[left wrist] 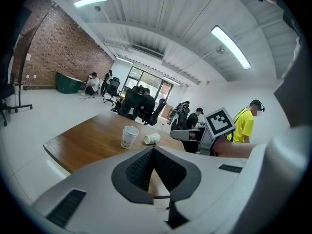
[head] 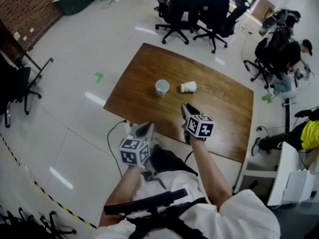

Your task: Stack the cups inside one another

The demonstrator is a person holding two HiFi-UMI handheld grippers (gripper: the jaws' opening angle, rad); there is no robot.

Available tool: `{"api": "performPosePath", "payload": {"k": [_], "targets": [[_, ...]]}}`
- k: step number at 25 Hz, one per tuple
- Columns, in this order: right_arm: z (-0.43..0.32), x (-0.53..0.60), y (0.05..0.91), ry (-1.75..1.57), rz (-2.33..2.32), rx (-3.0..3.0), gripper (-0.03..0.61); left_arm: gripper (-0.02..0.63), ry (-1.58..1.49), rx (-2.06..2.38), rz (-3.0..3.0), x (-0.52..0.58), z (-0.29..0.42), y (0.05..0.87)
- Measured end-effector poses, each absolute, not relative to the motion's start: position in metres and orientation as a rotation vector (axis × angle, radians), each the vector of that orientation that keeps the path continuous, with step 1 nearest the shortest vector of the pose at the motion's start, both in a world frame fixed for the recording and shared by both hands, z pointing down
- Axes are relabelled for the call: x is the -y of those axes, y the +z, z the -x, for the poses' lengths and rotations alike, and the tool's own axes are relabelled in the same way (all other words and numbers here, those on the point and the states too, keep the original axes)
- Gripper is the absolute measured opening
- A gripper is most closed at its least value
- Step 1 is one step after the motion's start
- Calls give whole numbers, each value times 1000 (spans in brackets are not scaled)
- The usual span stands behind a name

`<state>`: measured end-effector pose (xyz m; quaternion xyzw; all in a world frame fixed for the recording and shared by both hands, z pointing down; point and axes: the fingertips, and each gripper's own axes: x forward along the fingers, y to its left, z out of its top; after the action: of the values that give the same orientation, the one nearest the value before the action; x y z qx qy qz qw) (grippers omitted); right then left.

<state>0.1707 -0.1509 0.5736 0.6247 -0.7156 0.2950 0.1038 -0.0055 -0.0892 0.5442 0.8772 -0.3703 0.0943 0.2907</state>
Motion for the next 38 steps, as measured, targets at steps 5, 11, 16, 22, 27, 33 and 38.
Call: {"api": "performPosePath", "payload": {"k": [5,11,16,22,27,33,38], "targets": [[-200,121,574,879,-1879,2086,125,-9,272,935,-2346,67,-18,547],[-247,117,573,868,-1897,2104,153,-9,325,887,-2387,56,-59,549],[-282,148,571,888,-1876,2137,178,-9,352,864,-2413,75,-96,545],[-313,180,576,886,-1825,2164,181,-9,354,859,-2422,98,-137,543],[-327,201,595,910,-1737,2177,179,-9,375,857,-2414,110,-162,550],[-338,225,622,980,-1622,2197,179,-9,408,859,-2388,122,-184,562],[-338,243,645,1068,-1514,2228,179,-9,443,856,-2371,132,-196,570]]}}
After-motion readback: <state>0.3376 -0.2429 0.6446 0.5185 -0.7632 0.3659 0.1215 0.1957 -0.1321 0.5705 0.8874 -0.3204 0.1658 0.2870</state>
